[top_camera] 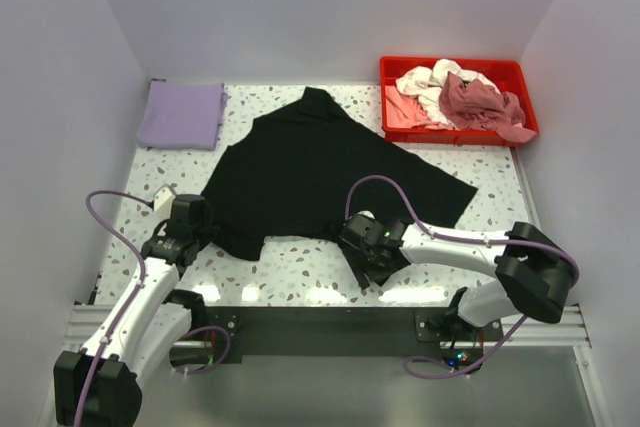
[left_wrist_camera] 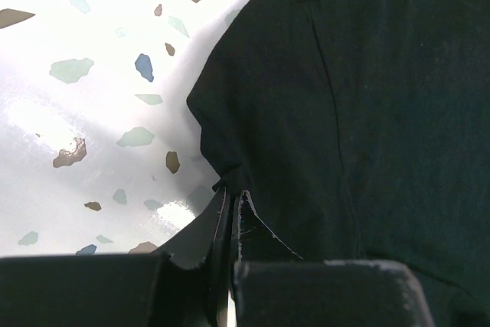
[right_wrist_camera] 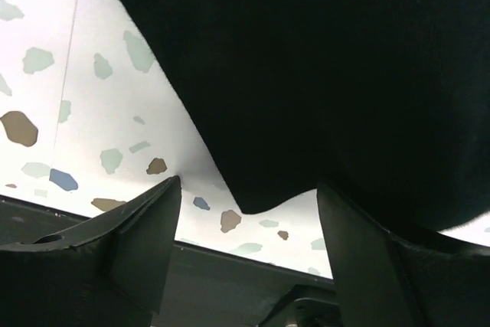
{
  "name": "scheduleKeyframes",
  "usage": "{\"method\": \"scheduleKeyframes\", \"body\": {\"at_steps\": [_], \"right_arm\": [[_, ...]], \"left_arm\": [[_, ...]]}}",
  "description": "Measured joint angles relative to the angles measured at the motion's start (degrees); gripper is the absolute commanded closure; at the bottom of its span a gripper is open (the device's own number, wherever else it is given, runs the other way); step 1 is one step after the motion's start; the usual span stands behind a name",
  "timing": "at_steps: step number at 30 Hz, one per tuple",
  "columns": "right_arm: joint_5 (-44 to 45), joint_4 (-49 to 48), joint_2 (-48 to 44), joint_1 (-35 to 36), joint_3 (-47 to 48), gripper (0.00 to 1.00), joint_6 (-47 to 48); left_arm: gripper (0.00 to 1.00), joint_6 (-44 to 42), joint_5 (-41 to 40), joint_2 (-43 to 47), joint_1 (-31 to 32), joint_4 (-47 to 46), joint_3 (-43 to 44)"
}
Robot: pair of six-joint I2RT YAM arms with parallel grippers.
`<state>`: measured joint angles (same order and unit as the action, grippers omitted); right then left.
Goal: Fold and stack the t-shirts
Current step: Flatten the tshirt out
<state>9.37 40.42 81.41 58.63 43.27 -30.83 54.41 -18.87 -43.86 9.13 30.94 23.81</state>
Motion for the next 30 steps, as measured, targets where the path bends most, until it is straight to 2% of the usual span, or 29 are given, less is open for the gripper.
{"method": "scheduleKeyframes", "body": {"at_steps": [3, 5, 6, 7, 9, 10, 11, 13, 18, 22, 30], "right_arm": [[-1.36, -1.44, 0.00, -1.22, -1.33, 0.33, 0.09], [-1.90, -1.64, -0.04, -1.75, -1.57, 0.46, 0.20], [-1.92, -1.70, -0.04, -1.97, -1.57, 0.49, 0.37], [-1.92, -1.70, -0.04, -2.08, -1.62, 0.60, 0.26], [-1.81, -1.70, -0.07, -2.14, -1.75, 0.68, 0.50], [-1.62, -1.70, -0.17, -2.16, -1.86, 0.75, 0.46], [-1.33, -1.68, -0.28, -2.19, -1.95, 0.88, 0.42], [-0.50, -1.38, -0.50, -2.23, -2.05, 1.00, 0.24], [0.92, 0.42, -1.57, -2.43, -1.05, 1.00, -0.37], [3.34, 4.04, -5.20, -4.68, 5.49, 1.00, 1.38], [11.34, 2.29, -12.07, -19.82, 26.34, 1.00, 9.84]], "left_arm": [[1.00, -0.02, 0.00, -0.04, 0.00, 0.00, 0.00], [1.00, 0.00, 0.00, -0.17, 0.00, 0.02, 0.00], [1.00, 0.00, -0.02, -0.31, 0.00, 0.02, 0.00], [1.00, 0.00, -0.02, -0.42, 0.00, 0.02, 0.00], [1.00, 0.00, -0.02, -0.61, 0.00, 0.02, 0.00], [1.00, 0.00, -0.04, -0.63, 0.00, 0.02, 0.00], [1.00, 0.00, -0.04, -0.63, 0.00, 0.00, 0.00], [1.00, 0.00, -0.07, -0.63, 0.00, 0.00, 0.00], [1.00, -0.04, -0.22, -0.66, 0.00, 0.02, 1.20], [1.00, -0.83, -0.57, -2.01, 0.00, -0.90, 7.58], [1.00, -4.96, -0.96, -10.91, 0.00, -8.24, 27.34]]}}
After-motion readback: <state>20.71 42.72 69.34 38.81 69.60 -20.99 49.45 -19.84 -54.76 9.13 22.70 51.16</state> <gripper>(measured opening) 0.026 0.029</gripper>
